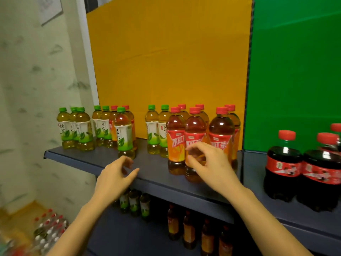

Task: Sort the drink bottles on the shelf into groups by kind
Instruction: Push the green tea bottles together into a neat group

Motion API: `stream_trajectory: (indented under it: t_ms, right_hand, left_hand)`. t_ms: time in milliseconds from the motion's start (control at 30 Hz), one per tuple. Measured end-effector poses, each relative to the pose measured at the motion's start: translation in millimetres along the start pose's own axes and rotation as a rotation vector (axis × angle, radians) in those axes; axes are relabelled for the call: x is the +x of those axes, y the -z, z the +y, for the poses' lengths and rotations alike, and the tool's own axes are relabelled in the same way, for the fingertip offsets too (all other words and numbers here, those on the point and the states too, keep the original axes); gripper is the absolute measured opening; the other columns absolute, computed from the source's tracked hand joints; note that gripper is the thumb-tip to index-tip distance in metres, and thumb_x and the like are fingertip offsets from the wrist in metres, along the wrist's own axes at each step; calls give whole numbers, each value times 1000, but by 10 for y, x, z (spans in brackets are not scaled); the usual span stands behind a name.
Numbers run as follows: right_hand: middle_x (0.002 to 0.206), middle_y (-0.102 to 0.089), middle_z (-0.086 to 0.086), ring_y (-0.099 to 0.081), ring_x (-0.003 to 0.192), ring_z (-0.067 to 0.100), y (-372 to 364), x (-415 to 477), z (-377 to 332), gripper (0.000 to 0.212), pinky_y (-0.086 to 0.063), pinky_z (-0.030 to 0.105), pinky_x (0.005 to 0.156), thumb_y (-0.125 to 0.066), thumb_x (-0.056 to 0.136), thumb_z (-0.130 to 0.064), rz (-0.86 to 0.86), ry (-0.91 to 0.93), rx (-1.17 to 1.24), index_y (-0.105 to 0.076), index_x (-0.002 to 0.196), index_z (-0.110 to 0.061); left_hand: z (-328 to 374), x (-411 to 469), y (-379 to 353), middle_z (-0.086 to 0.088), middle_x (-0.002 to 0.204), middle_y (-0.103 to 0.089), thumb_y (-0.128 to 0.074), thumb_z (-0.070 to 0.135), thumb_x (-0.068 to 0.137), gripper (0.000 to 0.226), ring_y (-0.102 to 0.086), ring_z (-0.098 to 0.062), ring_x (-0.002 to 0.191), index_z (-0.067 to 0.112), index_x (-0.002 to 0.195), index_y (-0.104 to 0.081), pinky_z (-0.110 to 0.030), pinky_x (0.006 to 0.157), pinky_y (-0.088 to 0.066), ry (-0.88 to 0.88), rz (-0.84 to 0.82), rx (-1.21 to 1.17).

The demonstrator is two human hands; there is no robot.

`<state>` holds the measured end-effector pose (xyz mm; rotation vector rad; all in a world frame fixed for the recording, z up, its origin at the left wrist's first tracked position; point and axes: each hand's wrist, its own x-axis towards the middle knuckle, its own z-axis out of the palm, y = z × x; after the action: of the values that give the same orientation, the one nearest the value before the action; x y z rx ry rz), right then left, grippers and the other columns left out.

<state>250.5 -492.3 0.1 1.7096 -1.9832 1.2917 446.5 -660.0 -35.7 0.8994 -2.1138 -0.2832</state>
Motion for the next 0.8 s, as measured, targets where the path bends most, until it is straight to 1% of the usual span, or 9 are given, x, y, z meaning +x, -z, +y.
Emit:
stream_trajectory:
  t_ms: [100,200,267,367,433,500,600,700,800]
  right_hand:
    - [100,-64,-11,-58,91,3,-306,276,-89,22,-49,20,82,-58,86,-23,-16,34,34,-61,108,-24]
    - [116,-59,-8,-54,104,8,-592,528,-161,31,-46,31,93,-54,89,-24,-58,49,18,-54,120,-24]
    - [128,-50,-7,-48,116,10,-767,653,-189,38,-40,30,100,-51,92,-22,-88,51,3,-45,130,-23]
    - [140,-36,-2,-35,130,12,-1044,844,-213,49,-29,23,105,-48,93,-17,-103,0,5,-31,139,-17]
    - [148,-27,1,-27,137,14,-1199,962,-222,55,-24,24,110,-47,93,-14,-88,-61,25,-23,143,-14]
    - [155,-12,0,-13,143,15,-1341,1077,-242,64,-15,26,116,-46,94,-12,-79,-114,43,-11,147,-13]
    - [157,6,1,4,145,15,-1528,1248,-232,71,-2,23,114,-43,95,-10,-37,-194,40,4,148,-11]
    - [157,9,4,7,145,18,-1671,1402,-168,74,-1,22,112,-45,94,-9,92,-302,22,8,146,-8]
    - [156,13,3,8,145,17,-1784,1471,-118,77,3,17,105,-46,93,-7,197,-360,5,9,146,-8]
  left_hand:
    - [-117,409,-102,5,89,-63,-68,32,80,25,-61,-17,82,20,100,-58,-38,75,-52,-7,2,-78]
    - [-185,763,-217,1,98,-63,-68,31,80,34,-60,-19,88,18,109,-55,-40,82,-51,-6,-32,-133]
    - [-210,961,-295,-3,105,-61,-68,28,81,40,-59,-21,92,14,115,-52,-40,85,-50,-13,-63,-178]
    - [-295,1247,-420,-7,116,-56,-68,25,81,53,-55,-20,100,9,125,-44,-34,87,-46,3,-86,-238]
    - [-339,1410,-521,-8,127,-49,-68,24,81,62,-50,-18,106,8,132,-37,-33,90,-43,32,-123,-309]
    - [-360,1569,-618,-10,138,-40,-68,23,81,70,-46,-18,114,7,137,-29,-34,96,-41,75,-163,-403]
    - [-390,1823,-772,-11,146,-31,-70,20,79,82,-39,-24,128,7,142,-19,-37,104,-37,119,-200,-476]
    - [-443,2043,-935,-14,149,-28,-75,14,74,94,-32,-27,135,6,144,-12,-41,111,-31,167,-256,-565]
    - [-478,2171,-1080,-13,147,-32,-77,8,70,100,-35,-27,134,8,144,-10,-40,110,-33,210,-289,-670]
